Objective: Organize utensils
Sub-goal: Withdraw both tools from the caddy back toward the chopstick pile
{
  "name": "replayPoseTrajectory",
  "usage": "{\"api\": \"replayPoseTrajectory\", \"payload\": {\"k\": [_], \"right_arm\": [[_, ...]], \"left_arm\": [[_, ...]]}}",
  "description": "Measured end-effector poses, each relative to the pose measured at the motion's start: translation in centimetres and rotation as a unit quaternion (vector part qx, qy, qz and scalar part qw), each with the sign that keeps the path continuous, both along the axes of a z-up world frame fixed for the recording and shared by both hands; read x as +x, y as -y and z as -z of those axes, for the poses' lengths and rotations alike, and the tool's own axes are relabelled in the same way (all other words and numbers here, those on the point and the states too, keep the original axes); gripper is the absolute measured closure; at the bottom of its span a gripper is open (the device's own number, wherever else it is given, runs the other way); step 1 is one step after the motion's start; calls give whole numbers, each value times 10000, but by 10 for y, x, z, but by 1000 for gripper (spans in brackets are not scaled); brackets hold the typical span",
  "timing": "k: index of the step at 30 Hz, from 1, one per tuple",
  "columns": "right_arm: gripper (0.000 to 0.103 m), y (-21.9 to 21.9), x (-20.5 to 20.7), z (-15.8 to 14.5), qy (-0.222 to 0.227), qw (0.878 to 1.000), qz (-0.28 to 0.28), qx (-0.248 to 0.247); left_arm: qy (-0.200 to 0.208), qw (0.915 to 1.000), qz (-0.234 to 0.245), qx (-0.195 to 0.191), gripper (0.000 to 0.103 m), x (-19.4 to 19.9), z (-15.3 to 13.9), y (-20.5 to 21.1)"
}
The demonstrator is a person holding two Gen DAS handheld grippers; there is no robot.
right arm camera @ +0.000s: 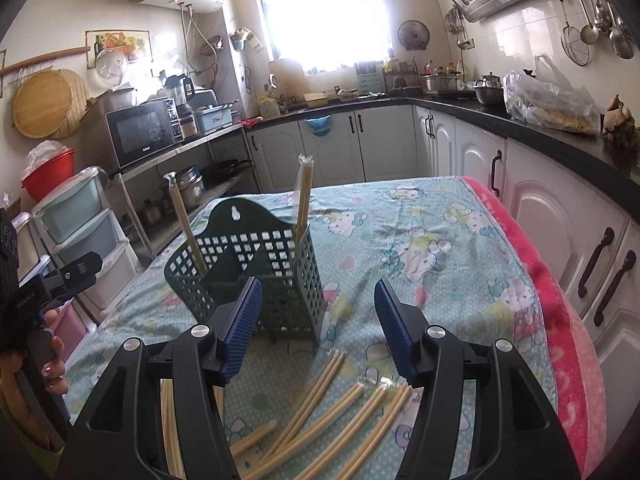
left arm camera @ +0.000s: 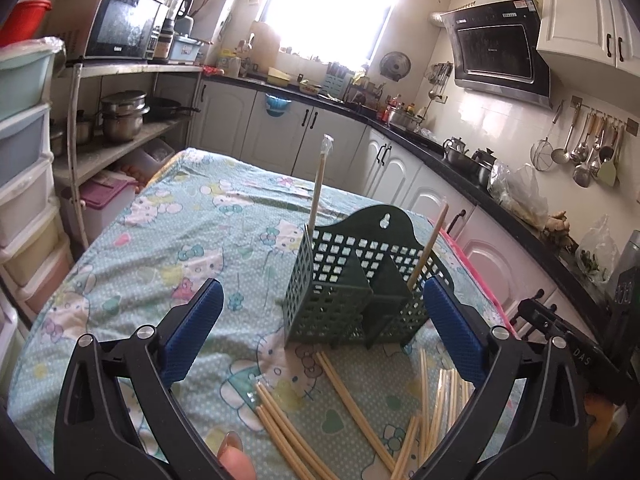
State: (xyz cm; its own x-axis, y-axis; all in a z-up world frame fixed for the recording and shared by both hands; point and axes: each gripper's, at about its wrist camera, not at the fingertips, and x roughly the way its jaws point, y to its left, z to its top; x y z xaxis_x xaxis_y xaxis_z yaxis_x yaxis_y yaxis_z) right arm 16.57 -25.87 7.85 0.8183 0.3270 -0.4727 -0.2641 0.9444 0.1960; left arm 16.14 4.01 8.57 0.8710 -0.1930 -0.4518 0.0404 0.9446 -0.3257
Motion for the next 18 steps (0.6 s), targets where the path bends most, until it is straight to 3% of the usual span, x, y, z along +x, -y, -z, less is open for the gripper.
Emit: {"api": "replayPoseTrajectory", "payload": {"k": [18], "right_arm": [[47,10,-24,44,-617,9981,-60,-21]], "left_arm": [[-521,9981,318,129,11,-14,37,20]]}}
